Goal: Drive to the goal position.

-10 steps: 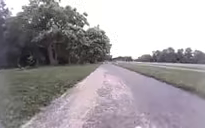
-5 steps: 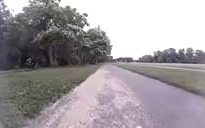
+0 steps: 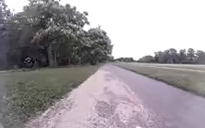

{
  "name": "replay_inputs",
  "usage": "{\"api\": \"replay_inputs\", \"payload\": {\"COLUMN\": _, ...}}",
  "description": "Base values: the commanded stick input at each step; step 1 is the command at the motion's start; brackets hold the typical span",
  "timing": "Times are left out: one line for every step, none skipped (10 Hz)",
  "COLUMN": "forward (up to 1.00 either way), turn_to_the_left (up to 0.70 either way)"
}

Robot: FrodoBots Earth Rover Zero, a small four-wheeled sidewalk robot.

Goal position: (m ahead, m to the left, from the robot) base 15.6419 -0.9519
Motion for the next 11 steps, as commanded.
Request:
{"api": "replay_inputs", "payload": {"forward": 0.70, "turn_to_the_left": -0.01}}
{"api": "replay_inputs", "payload": {"forward": 0.70, "turn_to_the_left": -0.01}}
{"api": "replay_inputs", "payload": {"forward": 0.70, "turn_to_the_left": -0.01}}
{"api": "replay_inputs", "payload": {"forward": 0.70, "turn_to_the_left": -0.01}}
{"api": "replay_inputs", "payload": {"forward": 0.70, "turn_to_the_left": -0.01}}
{"api": "replay_inputs", "payload": {"forward": 0.70, "turn_to_the_left": -0.01}}
{"api": "replay_inputs", "payload": {"forward": 0.70, "turn_to_the_left": -0.01}}
{"api": "replay_inputs", "payload": {"forward": 0.63, "turn_to_the_left": -0.01}}
{"api": "replay_inputs", "payload": {"forward": 0.64, "turn_to_the_left": -0.01}}
{"api": "replay_inputs", "payload": {"forward": 0.65, "turn_to_the_left": -0.01}}
{"api": "replay_inputs", "payload": {"forward": 0.66, "turn_to_the_left": -0.01}}
